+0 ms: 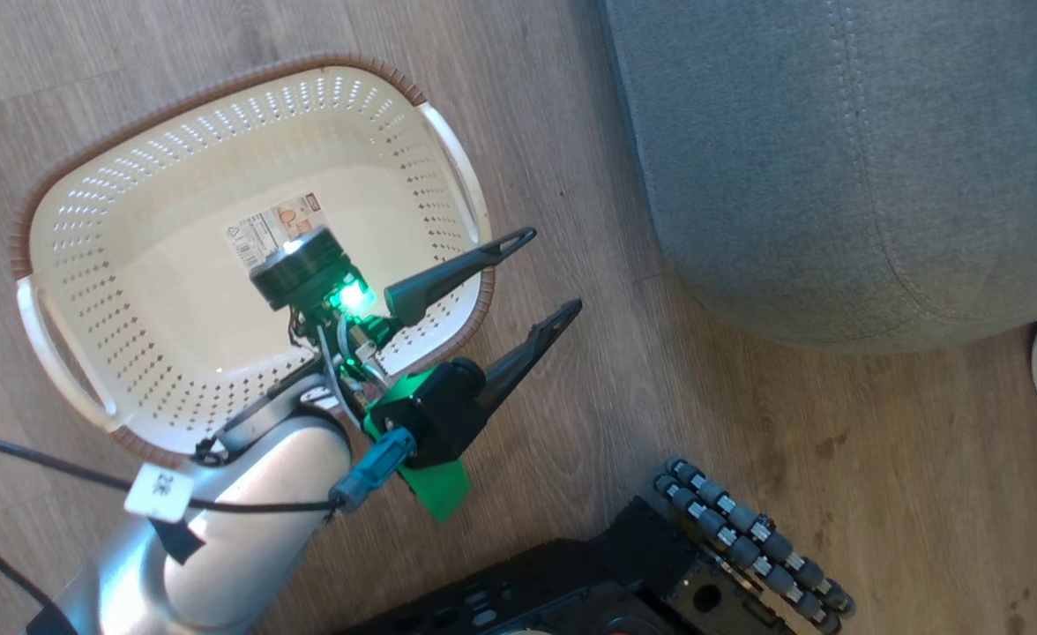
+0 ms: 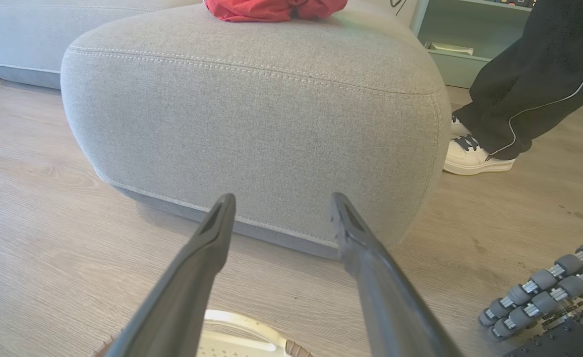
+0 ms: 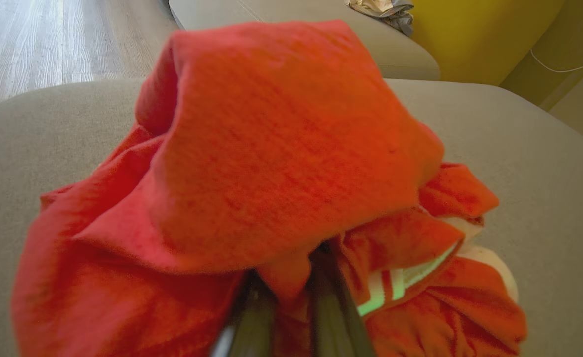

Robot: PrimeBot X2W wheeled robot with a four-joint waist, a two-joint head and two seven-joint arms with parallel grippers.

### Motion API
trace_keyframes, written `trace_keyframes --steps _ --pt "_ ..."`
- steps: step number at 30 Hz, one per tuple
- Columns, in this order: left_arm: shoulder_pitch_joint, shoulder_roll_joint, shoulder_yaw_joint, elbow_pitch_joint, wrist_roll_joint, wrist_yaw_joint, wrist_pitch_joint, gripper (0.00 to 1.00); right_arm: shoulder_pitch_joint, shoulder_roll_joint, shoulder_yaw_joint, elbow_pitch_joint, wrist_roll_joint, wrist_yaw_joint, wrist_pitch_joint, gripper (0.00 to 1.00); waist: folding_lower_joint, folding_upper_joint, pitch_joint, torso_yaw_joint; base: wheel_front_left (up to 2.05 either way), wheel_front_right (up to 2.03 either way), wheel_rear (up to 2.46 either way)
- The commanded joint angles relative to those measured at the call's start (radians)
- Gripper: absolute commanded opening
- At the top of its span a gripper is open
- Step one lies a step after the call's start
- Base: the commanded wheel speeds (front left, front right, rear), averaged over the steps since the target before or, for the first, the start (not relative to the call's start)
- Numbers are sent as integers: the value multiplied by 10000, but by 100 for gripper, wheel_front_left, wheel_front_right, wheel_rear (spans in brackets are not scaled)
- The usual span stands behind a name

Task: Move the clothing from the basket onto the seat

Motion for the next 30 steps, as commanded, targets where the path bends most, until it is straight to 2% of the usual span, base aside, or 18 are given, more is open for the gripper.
trace_keyframes --steps 1,10,11,12,13,14,22,30 --pt "-81 46 195 -354 -49 73 -49 100 -31 -231 74 88 -99 -2 -49 0 -1 1 9 49 0 0 0" --pt "-179 4 140 -292 -133 167 -49 100 -214 -290 -41 661 -146 -2 -49 0 -1 1 -202 19 0 0 0" --pt "-175 -1 122 -276 -137 168 -49 100 -202 -279 -29 624 -144 -2 -49 18 -1 1 -262 5 0 0 0" --pt "-162 -17 104 -252 -147 172 -49 100 -175 -235 1 580 -118 -2 -49 43 -1 1 -341 -7 0 0 0" --pt "-143 -42 86 -232 -159 182 -49 100 -124 -197 33 532 -93 -2 -49 79 -1 1 -430 -21 0 0 0" --pt "-122 -73 70 -216 -173 194 -49 100 -67 -183 59 471 -66 -2 -49 100 -1 1 -523 -31 0 0 0" --pt "74 -406 -128 -46 -249 277 -49 100 536 -298 484 111 30 -2 -49 100 -1 1 -1492 -25 0 0 0" --pt "915 -1206 32 236 -545 499 -49 100 1835 -611 1655 -930 485 -2 -49 100 -1 1 -3589 312 0 0 0"
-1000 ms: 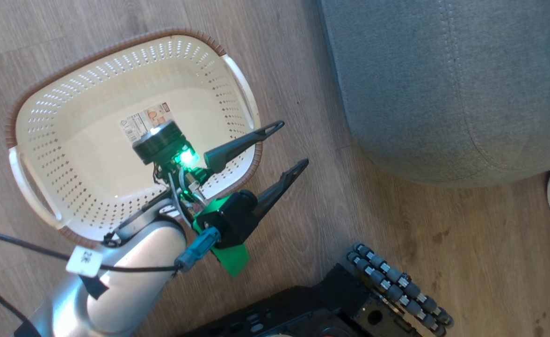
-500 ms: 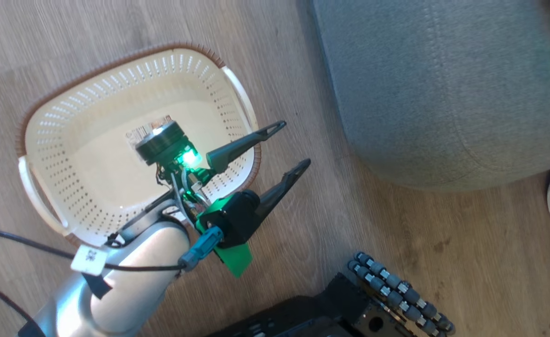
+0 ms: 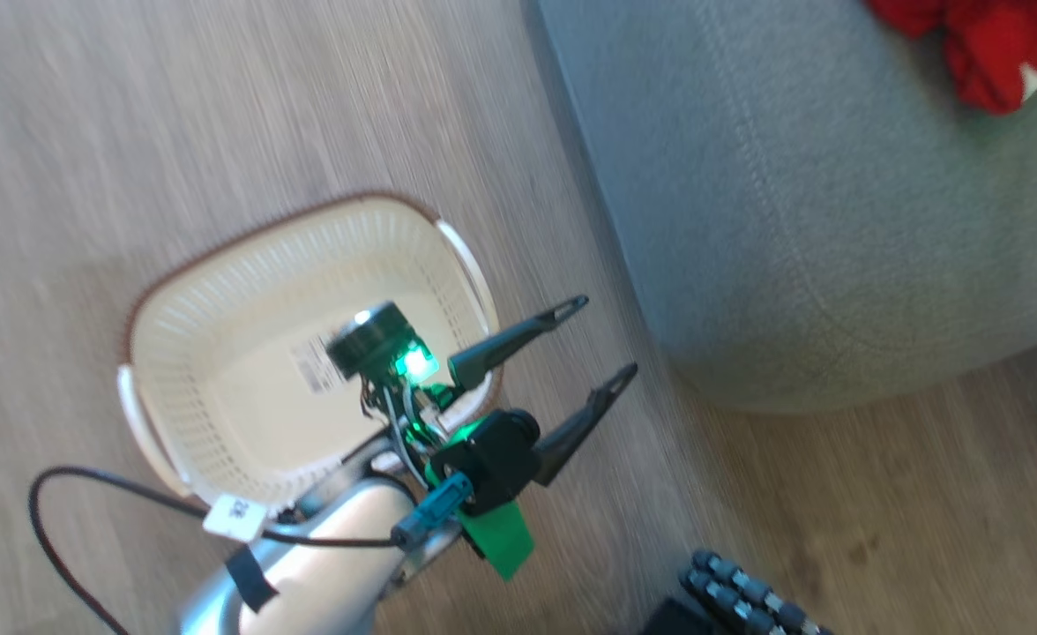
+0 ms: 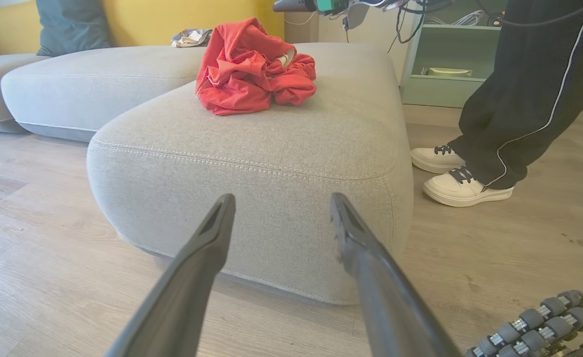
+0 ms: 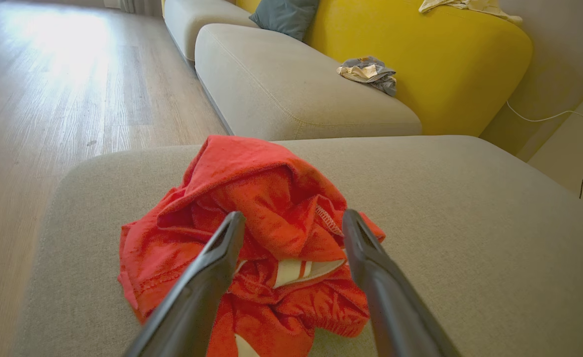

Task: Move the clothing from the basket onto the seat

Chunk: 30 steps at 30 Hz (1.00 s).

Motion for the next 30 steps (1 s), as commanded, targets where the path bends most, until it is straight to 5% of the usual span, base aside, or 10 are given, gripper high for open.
trace_keyframes --steps 1,10,18,24,30 --pt "64 -96 374 -255 -28 97 -49 100 149 -260 201 -464 132 -2 -22 100 1 -1 -885 246 0 0 0" --pt "1103 -568 1379 -269 -159 400 -49 100 1967 -725 2154 -3263 1440 -2 -22 100 1 -1 -2558 841 0 0 0" --pt "2080 -1174 2949 -200 -393 664 -49 100 4342 -732 2694 -6008 2285 -2 -22 100 1 -1 -3489 1823 0 0 0" --pt "2643 -1373 3970 -179 -257 812 -49 100 6109 -381 2926 -7767 2551 -2 -22 100 1 -1 -3882 2607 0 0 0" --pt "3143 -1598 5222 -13 -210 1620 -49 100 7414 323 2910 -8573 2600 -2 -22 100 1 -1 -4270 3212 0 0 0"
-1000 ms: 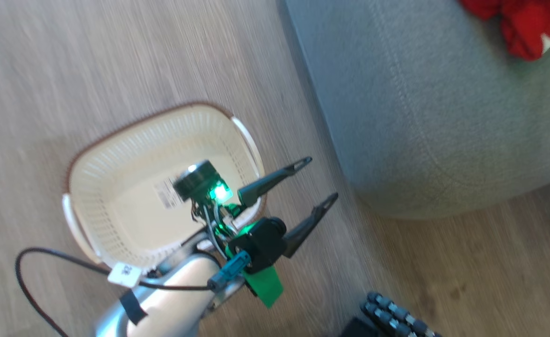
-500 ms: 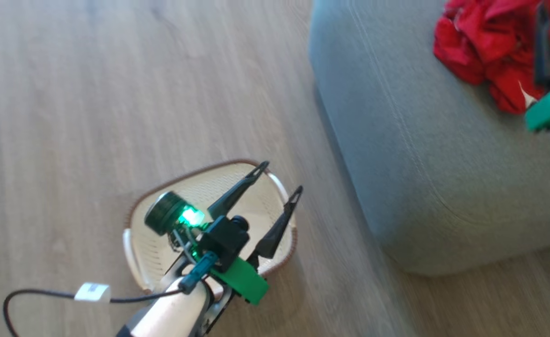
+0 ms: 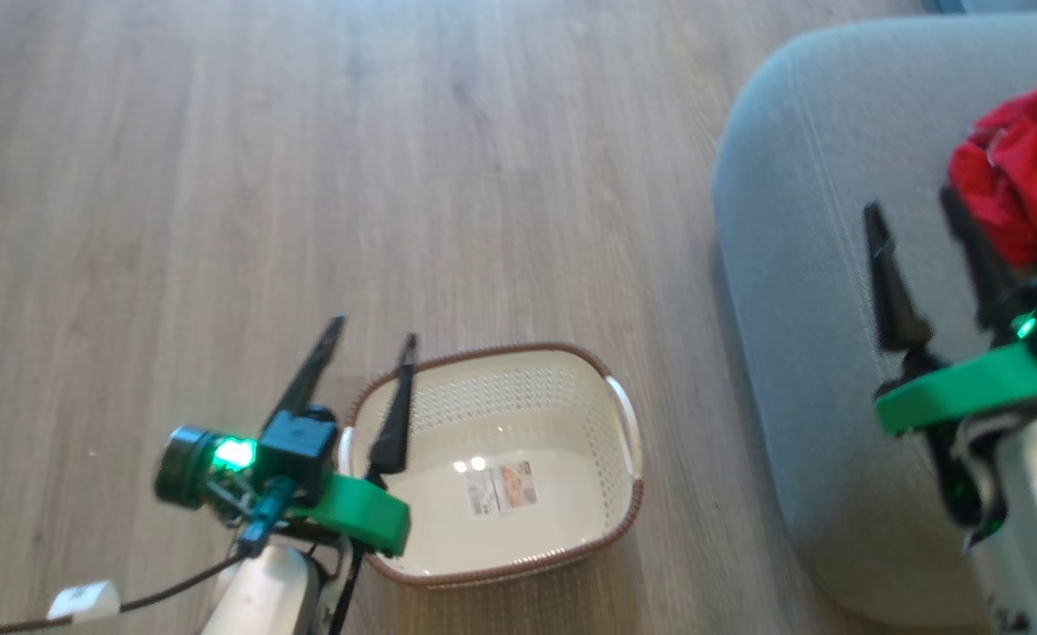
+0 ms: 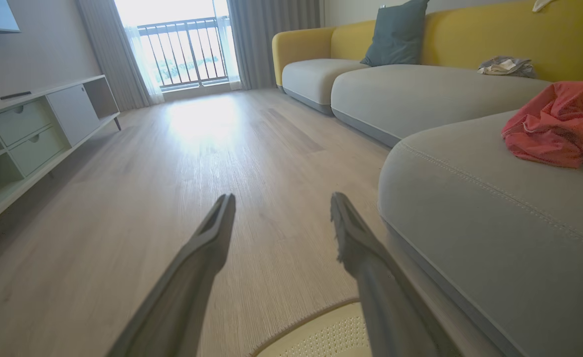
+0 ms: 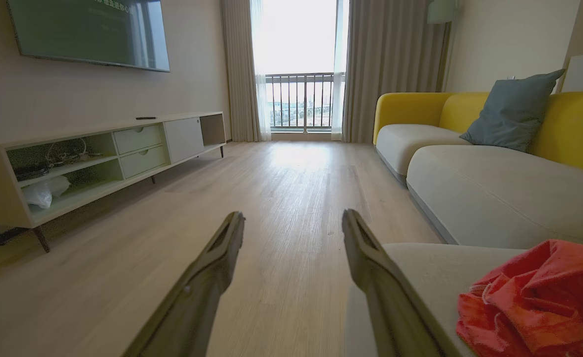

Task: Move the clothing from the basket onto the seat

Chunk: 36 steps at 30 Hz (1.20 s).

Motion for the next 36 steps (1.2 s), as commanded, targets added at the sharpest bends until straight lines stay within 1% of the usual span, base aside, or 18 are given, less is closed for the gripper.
trace_keyframes --steps 1,4,8,13,23,31,32,36 --pt "-99 -139 642 -308 2 251 -49 100 258 171 53 -454 50 -2 -22 100 1 -1 -372 393 0 0 0" --pt "142 -228 1056 -298 -34 473 -49 100 715 501 102 -531 27 -2 -22 100 1 -1 -535 567 0 0 0" --pt "300 -289 1391 -235 -74 596 -49 100 1006 755 94 -498 -64 -2 -22 100 1 -1 -638 725 0 0 0" --pt "510 -349 1661 -240 -125 631 -49 100 1500 1148 -107 -421 -186 -2 -22 100 1 -1 -775 1032 0 0 0" --pt "767 -376 1704 236 -417 506 -49 100 2200 1669 -190 0 -575 -2 -22 100 1 -1 -812 1321 0 0 0" --pt "746 -377 1529 516 -537 351 -49 100 2362 1867 -172 243 -831 -2 -22 100 1 -1 -715 1395 0 0 0" --pt "741 -377 1531 512 -573 310 -49 100 2360 1882 -174 244 -844 -2 -22 100 1 -1 -698 1396 0 0 0" --pt "740 -378 1574 427 -860 -104 -49 100 2315 1899 -167 251 -874 -2 -22 100 1 -1 -658 1392 0 0 0"
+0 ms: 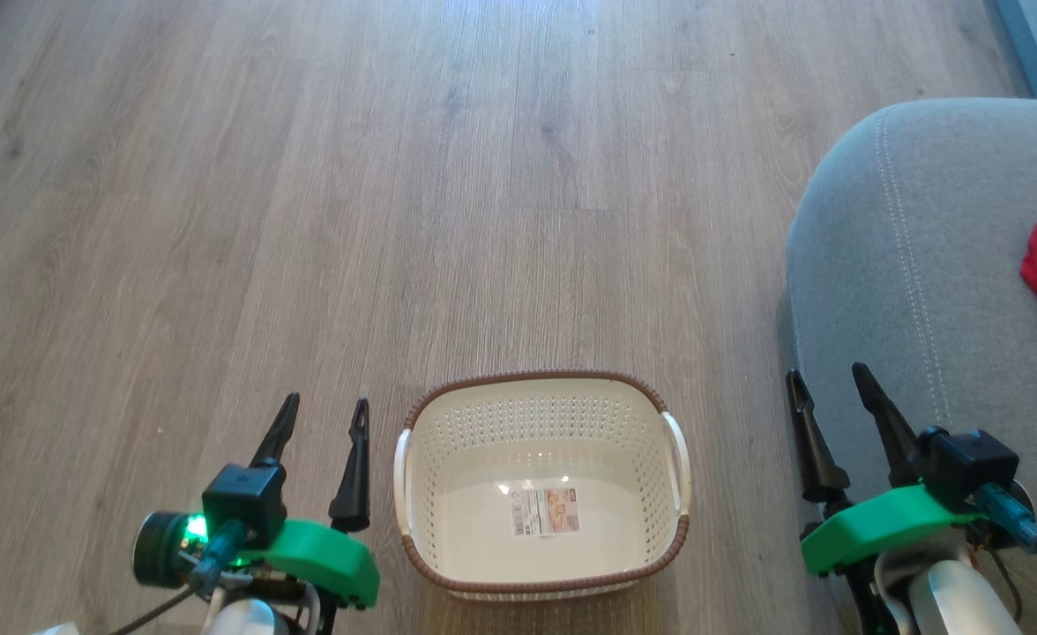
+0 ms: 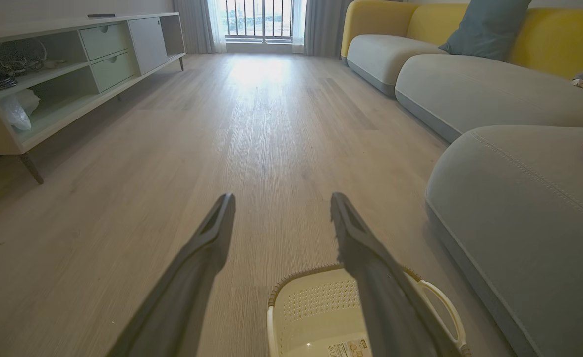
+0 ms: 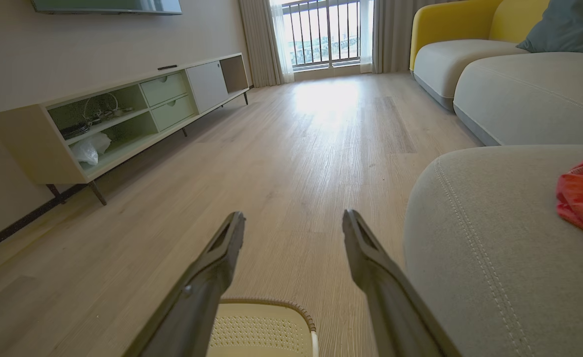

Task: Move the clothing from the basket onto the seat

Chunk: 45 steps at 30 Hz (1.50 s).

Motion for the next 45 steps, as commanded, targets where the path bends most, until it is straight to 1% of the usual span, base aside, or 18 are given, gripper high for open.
trace_keyframes --steps 1,7,11,20,24,33,45 --pt "-379 -38 300 -386 41 -71 -51 100 -168 -52 163 -265 -65 -2 -22 100 1 0 1 2 0 0 0" --pt "-380 -39 286 -385 18 -178 -51 100 -171 -74 96 -257 -43 -2 -22 100 1 0 -35 51 0 0 0" --pt "-349 -39 314 -267 -295 -424 -51 100 -199 -84 104 -264 -53 -2 -22 100 1 0 -23 50 0 0 0" --pt "-433 -39 339 -201 -358 -641 -51 100 -225 -180 158 -250 -90 -2 -23 100 1 0 60 55 0 0 0" --pt "-443 -39 387 -114 -491 -791 -51 100 -231 -173 8 -254 -31 -2 -23 100 1 0 74 25 0 0 0" --pt "-444 -39 435 37 -554 -964 -51 100 -236 -117 -24 -263 -22 -2 -23 100 1 0 81 -15 0 0 0" --pt "-480 -39 429 155 -779 -1047 -51 100 -271 -106 21 -224 -23 -2 -23 100 1 0 86 1 0 0 0"
